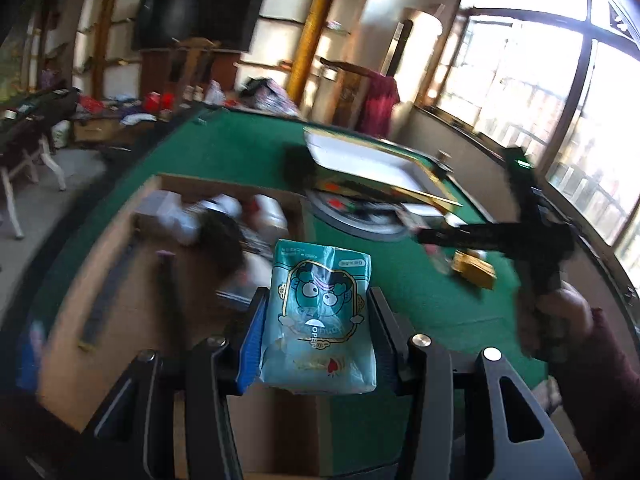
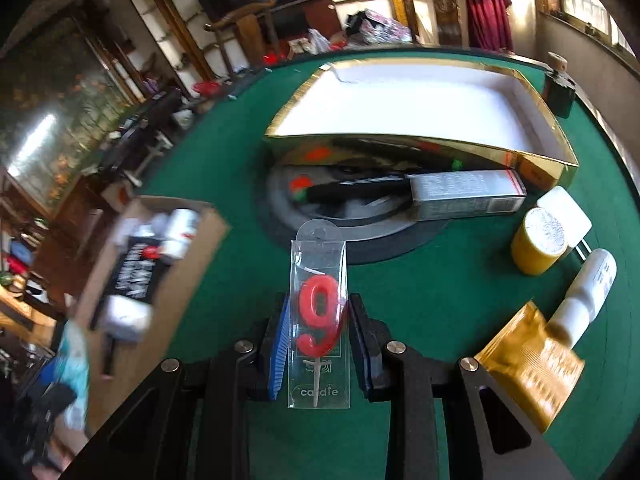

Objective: Organize objects
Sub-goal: 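Carry the blue pouch and candle package into the cardboard box and release both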

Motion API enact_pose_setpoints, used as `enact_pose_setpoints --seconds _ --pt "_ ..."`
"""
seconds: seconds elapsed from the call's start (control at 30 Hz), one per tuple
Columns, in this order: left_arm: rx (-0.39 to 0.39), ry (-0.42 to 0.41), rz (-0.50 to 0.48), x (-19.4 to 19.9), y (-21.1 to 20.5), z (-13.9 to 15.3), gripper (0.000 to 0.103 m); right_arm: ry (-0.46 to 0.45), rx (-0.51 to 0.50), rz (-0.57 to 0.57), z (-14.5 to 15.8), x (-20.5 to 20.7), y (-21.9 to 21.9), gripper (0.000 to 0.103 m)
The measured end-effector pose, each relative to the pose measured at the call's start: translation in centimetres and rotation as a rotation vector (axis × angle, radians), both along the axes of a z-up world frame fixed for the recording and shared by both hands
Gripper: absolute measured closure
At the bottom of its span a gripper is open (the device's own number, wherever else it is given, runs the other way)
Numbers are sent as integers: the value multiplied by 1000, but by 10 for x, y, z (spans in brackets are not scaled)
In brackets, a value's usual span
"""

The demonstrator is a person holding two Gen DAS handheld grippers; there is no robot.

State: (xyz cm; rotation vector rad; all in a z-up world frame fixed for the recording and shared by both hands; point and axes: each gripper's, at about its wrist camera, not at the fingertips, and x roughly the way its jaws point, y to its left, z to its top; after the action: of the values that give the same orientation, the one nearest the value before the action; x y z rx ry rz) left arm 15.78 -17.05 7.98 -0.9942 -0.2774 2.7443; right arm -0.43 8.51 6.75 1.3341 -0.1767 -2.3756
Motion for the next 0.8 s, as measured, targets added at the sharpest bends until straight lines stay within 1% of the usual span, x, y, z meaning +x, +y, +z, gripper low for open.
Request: enact_pose_setpoints --seconds 0.07,0.17,0.33,0.43,0.53,0.7,0.8 --pt "-56 4 53 3 -17 3 56 15 -24 26 11 12 -11 72" --pt "-111 -20 120 3 -43 1 56 13 -63 61 18 18 -30 72" --pt "-115 -85 183 -3 -77 -17 56 -33 -157 139 19 28 -72 72" --pt "-120 -129 195 -9 -86 -30 56 -45 -167 190 15 36 -103 72" --pt "-129 -171 188 -15 -87 -42 56 -66 -180 243 11 46 -132 72" --pt "-135 -199 190 -22 -90 -54 56 -115 -191 314 -3 53 -172 72" --pt "-135 -213 201 -26 -93 -59 56 -138 -173 338 -14 54 -193 72"
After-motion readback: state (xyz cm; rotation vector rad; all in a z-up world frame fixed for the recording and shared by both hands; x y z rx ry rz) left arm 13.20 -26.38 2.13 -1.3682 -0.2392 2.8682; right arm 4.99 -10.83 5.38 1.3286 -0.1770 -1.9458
